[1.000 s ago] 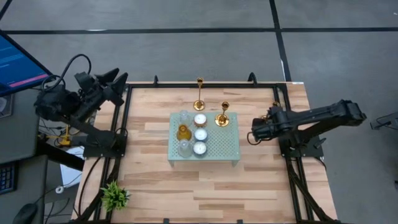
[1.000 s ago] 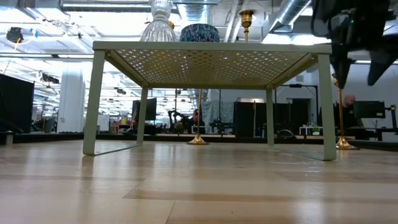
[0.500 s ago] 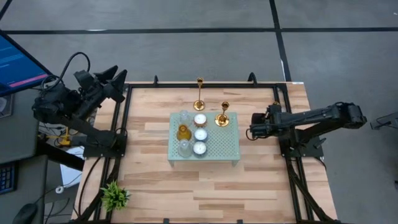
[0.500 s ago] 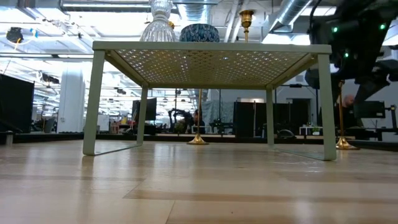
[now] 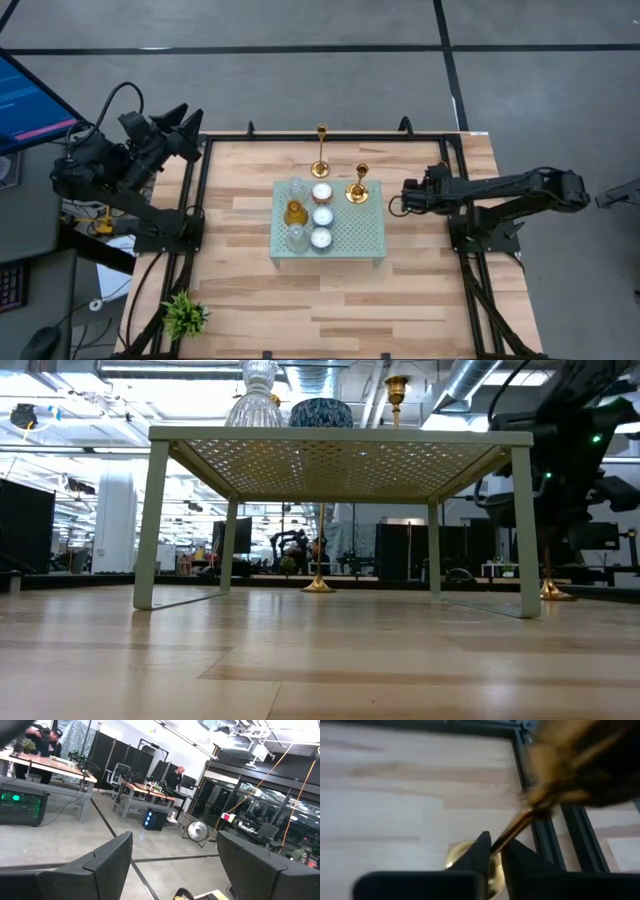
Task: Pick & Place candle stick holders
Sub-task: Align the right gold candle holder with the other blue scented candle on the shelf
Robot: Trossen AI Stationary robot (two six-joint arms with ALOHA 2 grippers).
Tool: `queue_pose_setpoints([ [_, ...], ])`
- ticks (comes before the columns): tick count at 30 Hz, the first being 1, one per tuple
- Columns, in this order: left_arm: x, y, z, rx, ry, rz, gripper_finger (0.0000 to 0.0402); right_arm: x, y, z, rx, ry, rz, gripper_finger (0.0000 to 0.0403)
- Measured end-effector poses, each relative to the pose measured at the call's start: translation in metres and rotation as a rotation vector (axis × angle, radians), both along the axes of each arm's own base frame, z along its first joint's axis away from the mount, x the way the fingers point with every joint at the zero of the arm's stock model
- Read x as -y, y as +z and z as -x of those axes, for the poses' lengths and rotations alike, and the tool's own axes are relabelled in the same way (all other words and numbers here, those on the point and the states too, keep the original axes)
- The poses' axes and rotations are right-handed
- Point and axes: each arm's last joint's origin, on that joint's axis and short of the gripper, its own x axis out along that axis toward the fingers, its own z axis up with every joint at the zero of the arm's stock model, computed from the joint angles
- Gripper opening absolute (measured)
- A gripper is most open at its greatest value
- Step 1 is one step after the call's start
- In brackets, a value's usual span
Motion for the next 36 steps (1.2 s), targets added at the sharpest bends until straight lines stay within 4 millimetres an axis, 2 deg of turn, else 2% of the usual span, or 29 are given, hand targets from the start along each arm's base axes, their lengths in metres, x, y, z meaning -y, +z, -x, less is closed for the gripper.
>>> queue_pose_setpoints([
  [9, 0.000, 0.000, 0.000, -0.004, 0.000, -0.001, 0.0289, 0.003, -0.001, -0.002, 0.013, 0.001, -0.004, 0.0005],
  [13, 0.000, 0.000, 0.000, -0.006, -0.001, -0.002, 0.0289, 0.000, 0.015, -0.009, 0.005, 0.081, -0.053, 0.0003],
  [17, 0.000, -0.001, 0.000, -0.009, 0.000, -0.002, 0.0289, -0.003, 0.057, -0.021, 0.021, 0.184, -0.007, 0.0002],
  [24, 0.000, -0.001, 0.000, -0.012, 0.000, -0.003, 0.0289, -0.014, 0.157, -0.029, 0.062, 0.368, 0.070, 0.0001],
  [27, 0.000, -0.001, 0.000, -0.012, -0.001, -0.003, 0.0289, -0.024, 0.191, -0.032, 0.122, 0.495, 0.076, 0.0001],
  [33, 0.000, -0.001, 0.000, -0.012, -0.001, -0.003, 0.0289, -0.051, 0.225, -0.039, 0.233, 0.675, 0.011, 0.0001],
  [36, 0.000, -0.001, 0.000, -0.010, -0.001, -0.003, 0.0289, -0.068, 0.226, -0.048, 0.249, 0.772, -0.076, 0.0000],
])
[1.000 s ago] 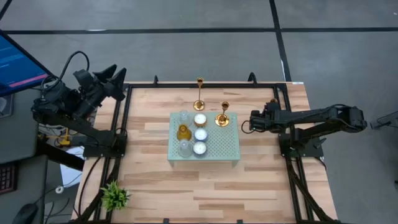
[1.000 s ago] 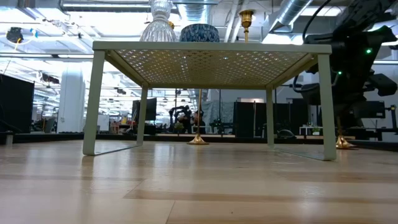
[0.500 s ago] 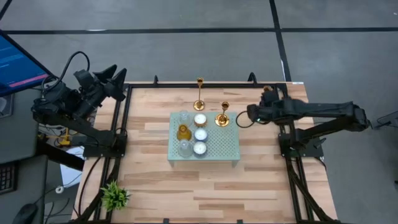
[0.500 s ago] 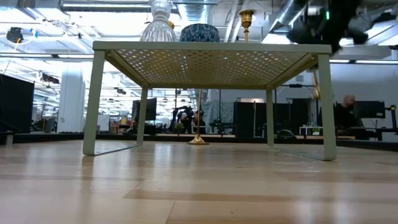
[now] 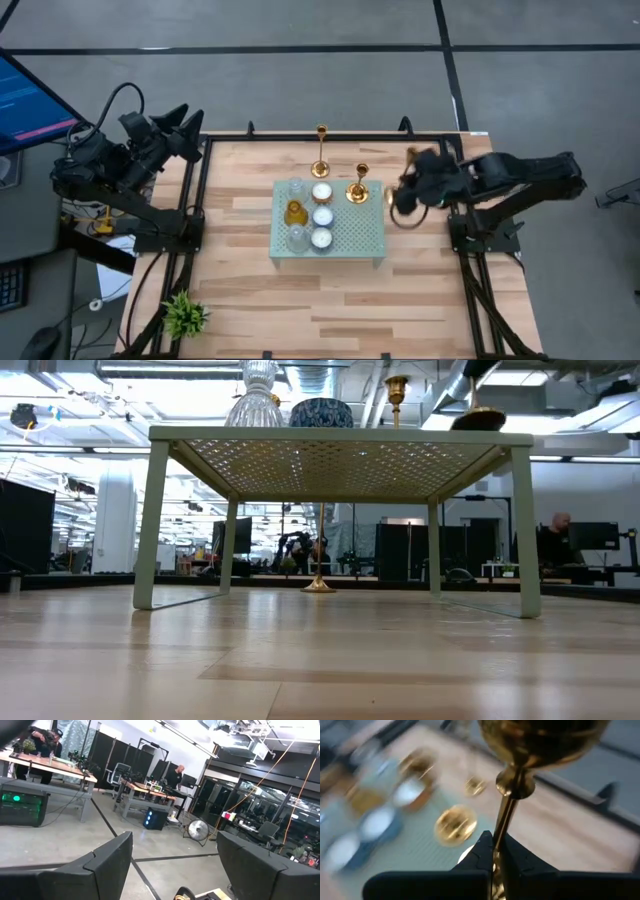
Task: Pick & Place candle stick holders
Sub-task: Align the right gold candle holder with the other blue scented candle on the shelf
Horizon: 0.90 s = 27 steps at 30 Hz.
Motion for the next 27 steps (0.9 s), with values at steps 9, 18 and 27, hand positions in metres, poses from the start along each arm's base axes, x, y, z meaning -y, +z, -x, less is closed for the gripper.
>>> queue_pose_setpoints([
  [9, 0.000, 0.000, 0.000, 0.002, 0.000, 0.001, 0.0289, -0.046, -0.032, -0.058, -0.116, 0.234, 0.118, 0.0000],
  [18, 0.000, 0.000, -0.001, 0.005, -0.025, -0.008, 0.0289, -0.043, -0.040, -0.088, -0.099, 0.291, 0.178, 0.0000],
  [27, 0.001, 0.000, -0.001, 0.004, -0.040, -0.015, 0.0289, -0.041, -0.063, -0.097, -0.098, 0.336, 0.146, 0.0000],
])
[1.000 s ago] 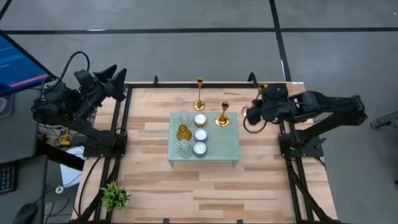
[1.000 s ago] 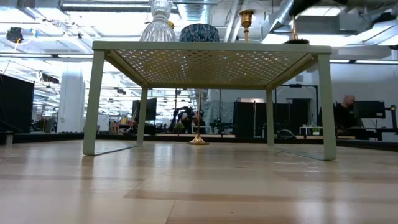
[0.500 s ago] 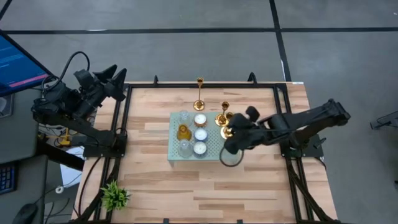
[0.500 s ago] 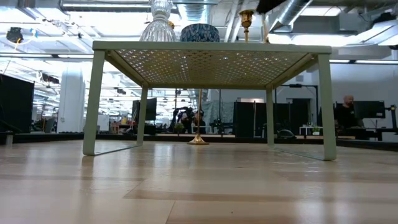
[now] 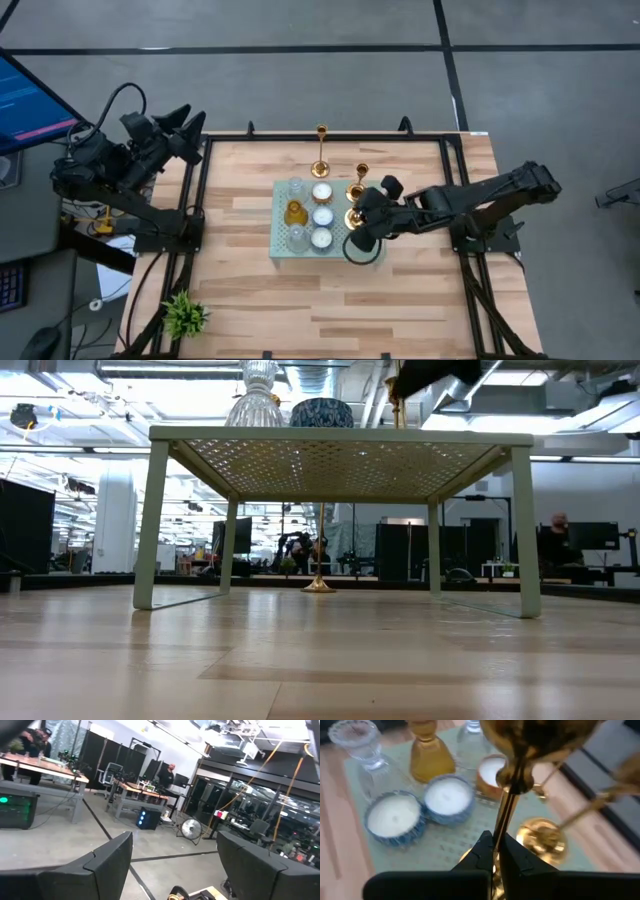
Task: Pick & Place candle stick holders
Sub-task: Align the right gold candle holder with the other blue scented candle on the shelf
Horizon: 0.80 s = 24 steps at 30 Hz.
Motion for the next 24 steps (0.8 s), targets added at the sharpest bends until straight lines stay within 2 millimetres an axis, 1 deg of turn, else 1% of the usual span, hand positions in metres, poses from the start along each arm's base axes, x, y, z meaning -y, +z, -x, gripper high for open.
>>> queue_pose_setpoints([
  [2, 0.000, 0.000, 0.000, 0.001, -0.010, -0.004, 0.0289, 0.002, -0.007, 0.002, -0.014, 0.001, -0.012, 0.0000],
  [5, 0.000, 0.000, 0.000, -0.001, -0.010, -0.005, 0.0289, 0.004, -0.007, 0.001, 0.021, -0.007, -0.013, 0.0000],
  [7, 0.000, 0.000, 0.000, 0.000, -0.010, -0.004, 0.0289, 0.007, -0.008, 0.003, 0.001, -0.007, -0.008, 0.0000],
  [17, 0.000, 0.000, 0.000, 0.002, -0.010, -0.003, 0.0289, 0.009, -0.006, 0.002, 0.007, 0.013, -0.019, 0.0000],
  [24, 0.000, 0.000, 0.000, 0.001, -0.010, -0.004, 0.0289, 0.015, -0.007, 0.000, 0.000, 0.014, -0.051, 0.0000],
])
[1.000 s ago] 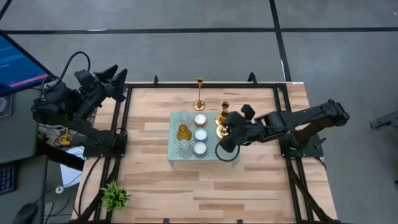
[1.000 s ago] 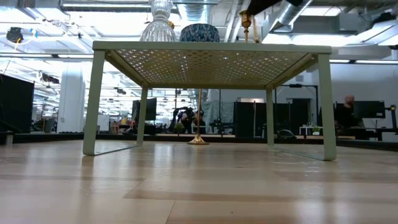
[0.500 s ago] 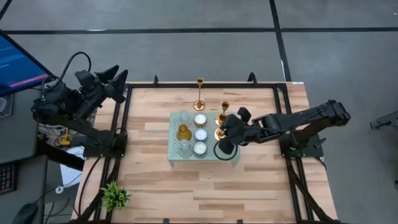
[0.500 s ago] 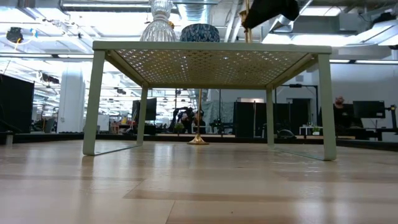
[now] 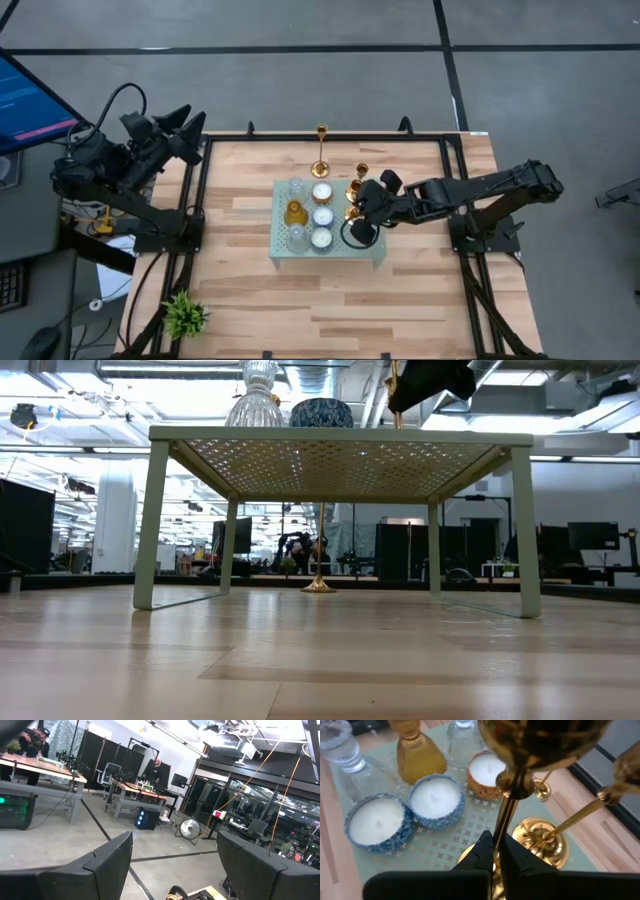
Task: Pick & Place candle stick holders
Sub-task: Align the right gold candle holder with the other blue scented candle on the shelf, then align the gold candle holder with the other blue scented candle on the shelf
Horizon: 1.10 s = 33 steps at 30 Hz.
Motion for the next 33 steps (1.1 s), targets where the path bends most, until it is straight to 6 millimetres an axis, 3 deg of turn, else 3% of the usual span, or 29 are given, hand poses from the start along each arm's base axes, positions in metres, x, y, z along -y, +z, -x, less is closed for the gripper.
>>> queue_pose_setpoints([
  [10, 0.0000, 0.0000, -0.0001, -0.002, 0.000, -0.001, 0.0289, 0.0019, -0.0011, -0.0020, -0.001, -0.003, -0.007, 0.0013],
  [33, 0.0001, -0.0002, -0.0002, -0.004, 0.000, -0.002, 0.0289, 0.0016, -0.0002, 0.0013, -0.015, 0.005, -0.018, 0.0125],
])
